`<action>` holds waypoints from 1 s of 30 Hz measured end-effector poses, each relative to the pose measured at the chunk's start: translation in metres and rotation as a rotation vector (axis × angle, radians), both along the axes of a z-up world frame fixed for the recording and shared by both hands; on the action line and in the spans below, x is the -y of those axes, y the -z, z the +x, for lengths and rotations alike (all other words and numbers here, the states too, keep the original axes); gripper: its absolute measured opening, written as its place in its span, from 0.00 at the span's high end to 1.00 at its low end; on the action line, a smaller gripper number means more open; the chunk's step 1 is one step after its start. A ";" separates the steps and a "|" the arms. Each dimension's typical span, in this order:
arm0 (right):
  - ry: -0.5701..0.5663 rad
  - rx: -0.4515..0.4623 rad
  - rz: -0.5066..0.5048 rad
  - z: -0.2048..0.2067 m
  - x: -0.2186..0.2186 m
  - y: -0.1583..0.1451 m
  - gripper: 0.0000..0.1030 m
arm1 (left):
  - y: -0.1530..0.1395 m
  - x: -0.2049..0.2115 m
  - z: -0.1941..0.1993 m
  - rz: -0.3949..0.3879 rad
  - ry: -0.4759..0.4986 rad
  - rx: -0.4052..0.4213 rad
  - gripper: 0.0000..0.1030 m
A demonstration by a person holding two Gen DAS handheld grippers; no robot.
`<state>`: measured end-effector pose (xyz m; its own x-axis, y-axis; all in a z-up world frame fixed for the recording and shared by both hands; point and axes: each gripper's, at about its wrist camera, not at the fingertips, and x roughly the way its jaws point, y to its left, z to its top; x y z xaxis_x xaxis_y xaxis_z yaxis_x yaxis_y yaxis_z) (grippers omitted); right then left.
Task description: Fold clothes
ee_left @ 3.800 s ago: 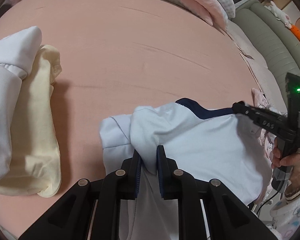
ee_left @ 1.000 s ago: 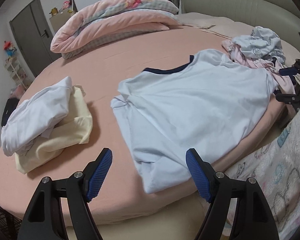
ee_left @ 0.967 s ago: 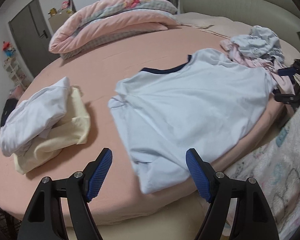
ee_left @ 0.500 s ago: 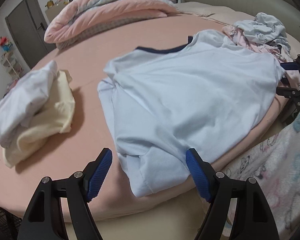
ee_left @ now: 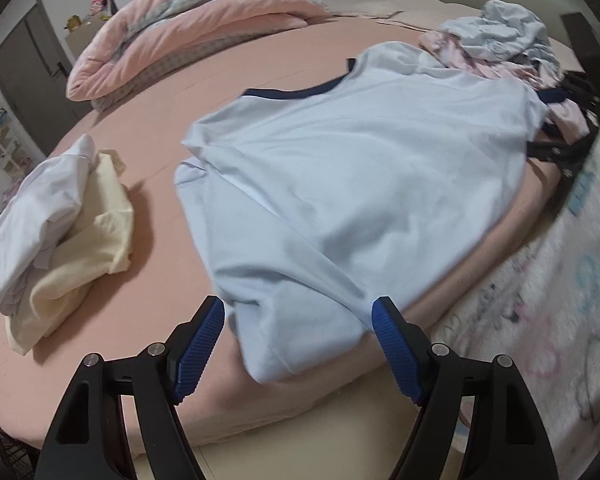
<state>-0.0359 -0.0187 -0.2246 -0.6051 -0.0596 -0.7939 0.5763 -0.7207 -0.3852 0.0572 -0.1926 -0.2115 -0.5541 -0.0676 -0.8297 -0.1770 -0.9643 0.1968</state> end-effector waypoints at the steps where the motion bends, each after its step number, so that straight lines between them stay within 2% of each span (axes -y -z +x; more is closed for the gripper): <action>1: -0.007 -0.007 0.009 0.000 0.001 0.000 0.25 | 0.000 -0.002 0.003 -0.009 0.012 -0.007 0.27; 9: -0.119 -0.018 0.125 0.003 -0.004 0.003 0.25 | 0.011 -0.009 0.008 -0.126 0.039 -0.002 0.27; 14: -0.151 -0.058 0.210 0.009 -0.006 0.008 0.25 | 0.013 -0.009 0.004 -0.099 0.020 -0.010 0.27; 18: -0.155 -0.090 0.259 0.012 -0.007 0.013 0.25 | 0.011 -0.016 0.002 -0.154 0.031 -0.030 0.22; 23: -0.103 -0.088 0.219 -0.001 -0.004 0.010 0.25 | 0.007 -0.023 -0.003 -0.209 0.043 -0.038 0.22; 30: -0.193 -0.141 0.281 0.005 0.005 0.012 0.25 | 0.002 -0.022 -0.011 -0.214 0.027 -0.053 0.22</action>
<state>-0.0306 -0.0234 -0.2365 -0.7088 0.0250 -0.7050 0.6183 -0.4590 -0.6380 0.0459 -0.1709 -0.2131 -0.6005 -0.2235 -0.7677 -0.1866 -0.8945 0.4064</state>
